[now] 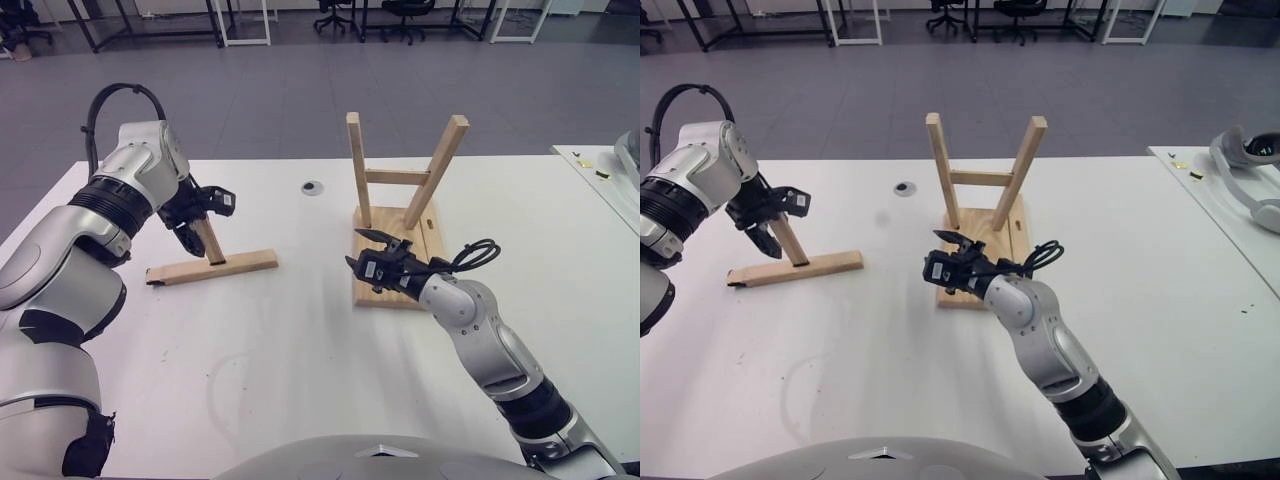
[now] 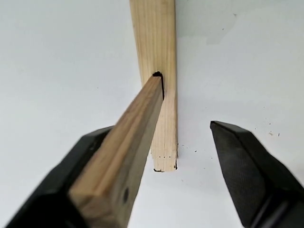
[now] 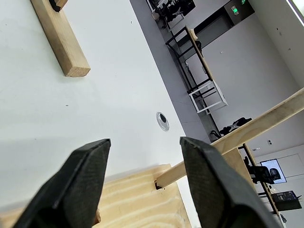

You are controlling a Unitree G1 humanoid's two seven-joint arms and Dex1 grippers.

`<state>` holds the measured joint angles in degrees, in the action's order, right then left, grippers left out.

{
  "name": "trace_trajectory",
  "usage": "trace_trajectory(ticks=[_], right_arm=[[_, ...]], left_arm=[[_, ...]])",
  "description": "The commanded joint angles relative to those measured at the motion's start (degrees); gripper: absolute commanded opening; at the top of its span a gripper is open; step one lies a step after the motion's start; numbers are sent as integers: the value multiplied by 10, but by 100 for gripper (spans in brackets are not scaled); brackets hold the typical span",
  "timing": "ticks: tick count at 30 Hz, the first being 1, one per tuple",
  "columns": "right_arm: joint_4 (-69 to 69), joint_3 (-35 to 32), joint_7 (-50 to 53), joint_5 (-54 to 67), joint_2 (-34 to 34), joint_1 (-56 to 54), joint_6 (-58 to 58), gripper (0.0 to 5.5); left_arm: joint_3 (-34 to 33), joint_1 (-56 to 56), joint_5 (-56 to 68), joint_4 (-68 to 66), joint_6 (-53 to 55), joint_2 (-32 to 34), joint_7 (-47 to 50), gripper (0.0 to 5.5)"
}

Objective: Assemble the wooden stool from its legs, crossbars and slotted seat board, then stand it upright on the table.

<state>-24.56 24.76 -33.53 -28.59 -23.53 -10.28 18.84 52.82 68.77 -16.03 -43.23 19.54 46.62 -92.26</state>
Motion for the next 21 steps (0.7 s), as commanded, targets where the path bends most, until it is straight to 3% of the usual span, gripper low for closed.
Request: trace_trajectory(ticks=[1, 4, 13, 19, 21], right_arm=[[9, 0, -1, 1, 1, -8, -8, 273], [24, -2, -1, 7, -4, -10, -22, 273], [39, -4, 8, 3, -2, -7, -38, 273], [36, -10, 11, 3, -6, 0, -41, 273], [33, -11, 14, 2, -6, 7, -39, 273]], left_arm=[[-43, -34, -7, 10, 31, -19, 12, 409], [-68, -59, -10, 41, 58, -20, 9, 463], [-155, 40, -9, -19, 34, -48, 19, 463], [-190, 162, 131, -40, 48, 8, -2, 463], [-245, 186, 120, -121, -38, 21, 39, 463]])
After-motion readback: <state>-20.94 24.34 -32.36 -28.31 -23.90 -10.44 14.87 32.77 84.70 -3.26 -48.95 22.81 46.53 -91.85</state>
